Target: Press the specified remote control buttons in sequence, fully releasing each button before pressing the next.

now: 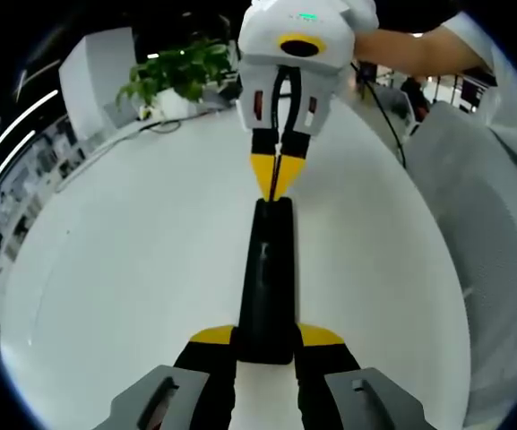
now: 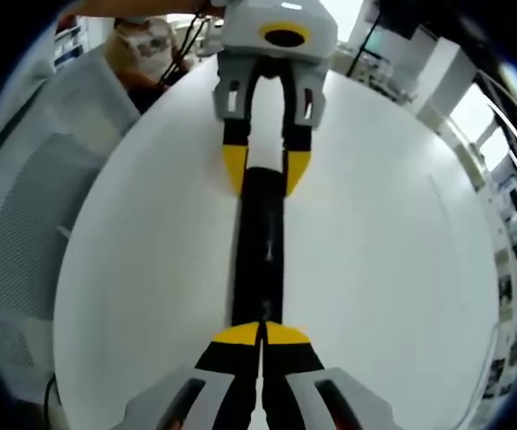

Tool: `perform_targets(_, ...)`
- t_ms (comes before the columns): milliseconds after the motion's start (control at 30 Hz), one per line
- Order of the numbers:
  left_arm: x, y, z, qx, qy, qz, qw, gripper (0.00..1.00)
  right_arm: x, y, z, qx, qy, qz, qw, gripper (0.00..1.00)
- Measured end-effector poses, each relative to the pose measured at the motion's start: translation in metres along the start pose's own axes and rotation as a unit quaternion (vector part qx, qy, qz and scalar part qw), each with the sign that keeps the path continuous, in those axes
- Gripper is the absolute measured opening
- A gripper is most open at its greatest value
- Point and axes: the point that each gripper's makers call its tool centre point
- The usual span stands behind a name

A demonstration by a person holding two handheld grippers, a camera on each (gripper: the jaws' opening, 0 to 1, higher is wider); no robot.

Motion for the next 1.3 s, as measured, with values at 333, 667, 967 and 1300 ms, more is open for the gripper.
perform_targets(333,-0.0003,0.0002,-0.0002,0.002,-0.001,0.001,1.0,0.24,0.0015,0.001,0.0011,-0.02,-0.014,-0.002,0.9997,0.0)
perform_targets(667,-0.0004,0.0003,-0.0001,0.004,-0.003,0.0,1.0,0.24,0.0013,0.0007,0.0028,-0.048,-0.022,-0.027,0.9982,0.0)
perform_targets(967,-0.0002,0.0004,-0.0004,0.004,-0.003,0.0,1.0,0.24,0.0011,0.0017,0.0017,-0.049,-0.019,-0.03,0.9982,0.0)
perform_targets(1300,0.0002,0.0003,-0.0008,0.005,0.0,-0.002,1.0,0.24,0.001,0.0015,0.0006,-0.032,-0.005,-0.015,0.9994,0.0)
Point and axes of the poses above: the point that each gripper's makers call its tool centre point, and the gripper's own axes: z roughly forward along the fingers, x roughly to its right, y roughly out of its underside, and after that the axes turned 3 degrees about -x, right-handed
